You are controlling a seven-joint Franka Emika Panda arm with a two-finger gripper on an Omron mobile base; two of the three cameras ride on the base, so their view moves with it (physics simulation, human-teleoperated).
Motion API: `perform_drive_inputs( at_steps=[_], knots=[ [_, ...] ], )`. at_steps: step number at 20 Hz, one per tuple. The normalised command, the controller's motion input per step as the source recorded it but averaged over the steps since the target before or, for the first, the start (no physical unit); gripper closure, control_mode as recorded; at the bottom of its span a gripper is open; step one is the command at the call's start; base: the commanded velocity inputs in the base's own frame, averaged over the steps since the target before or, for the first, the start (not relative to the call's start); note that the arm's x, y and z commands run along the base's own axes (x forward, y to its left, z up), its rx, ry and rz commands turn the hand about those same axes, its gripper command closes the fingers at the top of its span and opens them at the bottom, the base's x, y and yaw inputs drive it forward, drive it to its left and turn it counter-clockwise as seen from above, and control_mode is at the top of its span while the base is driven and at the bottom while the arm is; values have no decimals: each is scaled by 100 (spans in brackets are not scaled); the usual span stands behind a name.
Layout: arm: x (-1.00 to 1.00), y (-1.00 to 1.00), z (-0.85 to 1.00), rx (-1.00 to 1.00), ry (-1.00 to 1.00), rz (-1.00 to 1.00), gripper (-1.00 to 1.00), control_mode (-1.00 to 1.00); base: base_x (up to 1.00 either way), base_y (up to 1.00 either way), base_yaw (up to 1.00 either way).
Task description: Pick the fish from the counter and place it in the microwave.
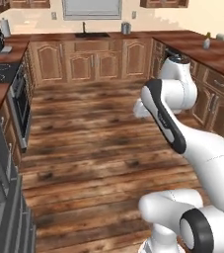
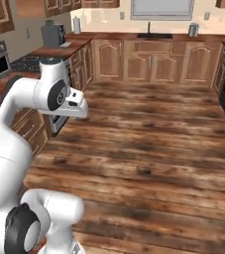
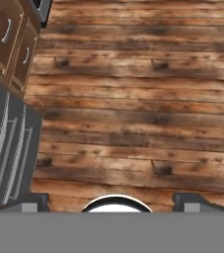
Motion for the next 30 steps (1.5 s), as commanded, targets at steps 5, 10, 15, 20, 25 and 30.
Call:
perform_drive_inputs(
  at_steps=[5,10,15,20,25,30],
  knots=[
    [0,0,0,0,0,0,-100,100,100,37,-5],
    [0,0,0,0,0,0,-100,100,100,35,8],
    [0,0,0,0,0,0,-100,100,100,22,28],
    [0,0,0,0,0,0,-100,100,100,3,49],
    [0,0,0,0,0,0,-100,100,95,-1,79],
    [0,0,0,0,0,0,-100,100,59,-2,95]
  ],
)
